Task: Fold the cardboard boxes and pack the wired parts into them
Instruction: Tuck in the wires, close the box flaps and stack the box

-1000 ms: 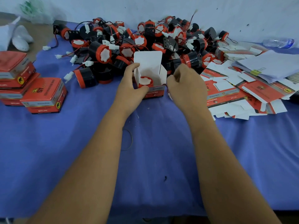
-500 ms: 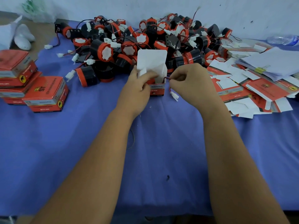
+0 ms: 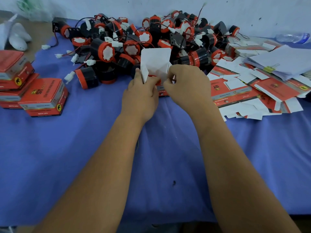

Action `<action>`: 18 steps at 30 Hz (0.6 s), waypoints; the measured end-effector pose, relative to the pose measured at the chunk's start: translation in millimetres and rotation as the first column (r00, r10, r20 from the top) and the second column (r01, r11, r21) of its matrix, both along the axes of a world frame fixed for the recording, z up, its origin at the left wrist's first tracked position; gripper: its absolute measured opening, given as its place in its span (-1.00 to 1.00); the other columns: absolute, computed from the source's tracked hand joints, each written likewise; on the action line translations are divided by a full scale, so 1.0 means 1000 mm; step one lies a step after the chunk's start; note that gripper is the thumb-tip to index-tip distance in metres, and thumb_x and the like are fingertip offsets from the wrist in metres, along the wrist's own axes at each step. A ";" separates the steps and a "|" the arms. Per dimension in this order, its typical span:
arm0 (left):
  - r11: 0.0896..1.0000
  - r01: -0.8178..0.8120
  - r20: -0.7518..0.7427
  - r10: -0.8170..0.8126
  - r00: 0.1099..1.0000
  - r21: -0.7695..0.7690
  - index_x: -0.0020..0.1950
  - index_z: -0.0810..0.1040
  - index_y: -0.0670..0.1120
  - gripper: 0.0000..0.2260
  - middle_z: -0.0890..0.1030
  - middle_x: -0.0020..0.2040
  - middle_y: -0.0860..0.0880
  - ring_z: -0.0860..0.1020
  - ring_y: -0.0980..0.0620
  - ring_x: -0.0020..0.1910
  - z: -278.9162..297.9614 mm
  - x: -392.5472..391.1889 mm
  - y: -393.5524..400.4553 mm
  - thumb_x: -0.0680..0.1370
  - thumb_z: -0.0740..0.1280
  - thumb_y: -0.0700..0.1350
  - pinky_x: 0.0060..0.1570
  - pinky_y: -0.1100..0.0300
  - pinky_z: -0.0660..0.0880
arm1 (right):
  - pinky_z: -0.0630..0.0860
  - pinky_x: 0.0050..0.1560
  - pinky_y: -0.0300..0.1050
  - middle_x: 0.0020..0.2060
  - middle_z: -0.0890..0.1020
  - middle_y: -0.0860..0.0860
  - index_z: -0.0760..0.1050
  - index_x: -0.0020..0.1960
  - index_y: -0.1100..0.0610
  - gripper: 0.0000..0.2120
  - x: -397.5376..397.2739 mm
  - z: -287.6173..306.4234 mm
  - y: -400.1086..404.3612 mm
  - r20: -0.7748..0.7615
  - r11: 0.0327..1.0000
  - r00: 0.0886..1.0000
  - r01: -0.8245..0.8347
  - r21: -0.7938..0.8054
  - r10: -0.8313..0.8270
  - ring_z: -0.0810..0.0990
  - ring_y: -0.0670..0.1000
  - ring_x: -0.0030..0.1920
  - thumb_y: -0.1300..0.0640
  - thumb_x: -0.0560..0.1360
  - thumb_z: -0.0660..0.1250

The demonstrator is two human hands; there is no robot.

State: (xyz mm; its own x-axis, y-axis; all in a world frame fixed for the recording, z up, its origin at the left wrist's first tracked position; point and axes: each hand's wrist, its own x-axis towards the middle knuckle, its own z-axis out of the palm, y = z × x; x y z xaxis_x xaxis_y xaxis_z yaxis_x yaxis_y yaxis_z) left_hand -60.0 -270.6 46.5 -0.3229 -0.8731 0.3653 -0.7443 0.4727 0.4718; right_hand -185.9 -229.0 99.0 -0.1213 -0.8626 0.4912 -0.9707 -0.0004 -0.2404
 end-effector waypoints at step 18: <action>0.998 0.059 -0.189 -0.052 0.981 0.033 0.25 0.56 0.02 -0.75 0.33 0.47 -0.05 0.42 -0.16 0.27 -0.004 -0.001 -0.004 0.67 0.15 -0.04 0.15 -0.15 0.47 | 0.19 0.13 -0.03 0.02 0.45 0.12 0.55 -0.04 0.21 -0.79 0.015 -0.010 -0.024 -0.382 0.993 0.924 0.073 0.088 -0.034 0.32 0.18 0.23 0.20 0.55 0.14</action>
